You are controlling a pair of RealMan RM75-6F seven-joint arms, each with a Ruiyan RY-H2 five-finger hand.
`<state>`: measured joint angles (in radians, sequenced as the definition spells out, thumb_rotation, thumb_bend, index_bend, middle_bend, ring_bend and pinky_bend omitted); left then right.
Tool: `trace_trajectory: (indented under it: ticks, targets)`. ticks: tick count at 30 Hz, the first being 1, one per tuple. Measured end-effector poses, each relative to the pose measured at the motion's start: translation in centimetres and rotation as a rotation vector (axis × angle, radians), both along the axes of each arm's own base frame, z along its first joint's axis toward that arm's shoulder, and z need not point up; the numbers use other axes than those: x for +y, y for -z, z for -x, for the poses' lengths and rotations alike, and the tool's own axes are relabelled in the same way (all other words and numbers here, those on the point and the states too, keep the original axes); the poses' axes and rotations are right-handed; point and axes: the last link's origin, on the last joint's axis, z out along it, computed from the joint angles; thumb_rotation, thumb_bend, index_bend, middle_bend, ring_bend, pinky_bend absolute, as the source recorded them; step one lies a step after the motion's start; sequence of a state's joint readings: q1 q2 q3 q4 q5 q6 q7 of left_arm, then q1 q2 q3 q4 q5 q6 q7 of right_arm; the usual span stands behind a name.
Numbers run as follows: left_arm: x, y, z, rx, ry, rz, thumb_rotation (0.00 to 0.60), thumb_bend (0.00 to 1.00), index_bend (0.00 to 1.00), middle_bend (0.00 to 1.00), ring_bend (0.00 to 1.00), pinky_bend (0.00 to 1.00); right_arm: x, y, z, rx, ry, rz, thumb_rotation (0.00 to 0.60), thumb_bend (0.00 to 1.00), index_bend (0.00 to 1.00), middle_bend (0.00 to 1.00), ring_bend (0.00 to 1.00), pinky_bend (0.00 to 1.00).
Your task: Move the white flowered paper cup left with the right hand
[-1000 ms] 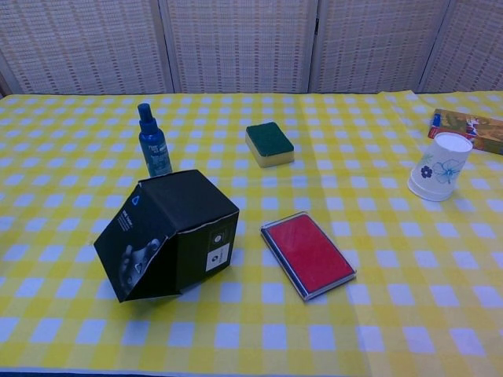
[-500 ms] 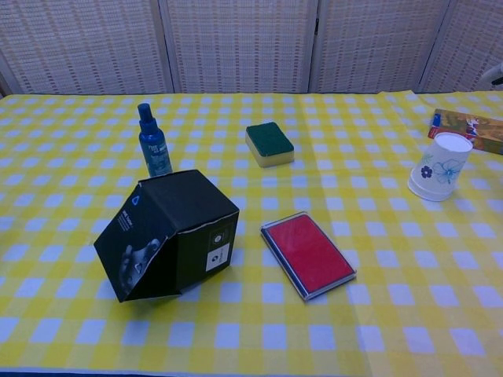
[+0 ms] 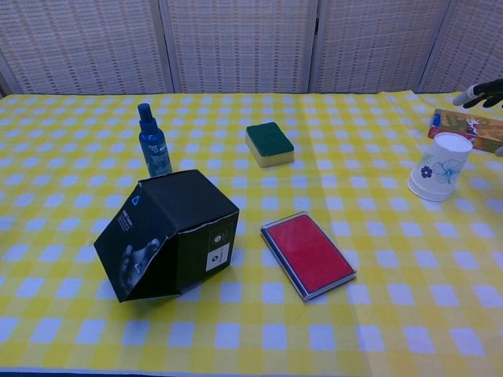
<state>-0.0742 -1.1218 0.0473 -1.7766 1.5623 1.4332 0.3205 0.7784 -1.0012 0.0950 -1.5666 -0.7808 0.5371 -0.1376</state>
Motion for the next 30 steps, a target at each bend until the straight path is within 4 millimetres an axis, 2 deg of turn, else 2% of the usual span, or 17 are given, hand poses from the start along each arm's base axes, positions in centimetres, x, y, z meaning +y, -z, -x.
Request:
trace_trajectory:
  ticks: [12,30]
  targets:
    - [-0.1,-0.1,0.0,-0.002,0.001,-0.001,0.600,0.32,0.03,0.00,0.00,0.23,-1.0,1.7,0.8,0.011,0.017,-0.004,0.600,0.26,0.01,0.00,0.00,0.00]
    - [-0.2,-0.4,0.1,-0.007,0.000,-0.005,0.600,0.32,0.03,0.00,0.00,0.23,-2.1,3.5,1.0,-0.012,0.026,0.007,0.600,0.26,0.11,0.00,0.00,0.00]
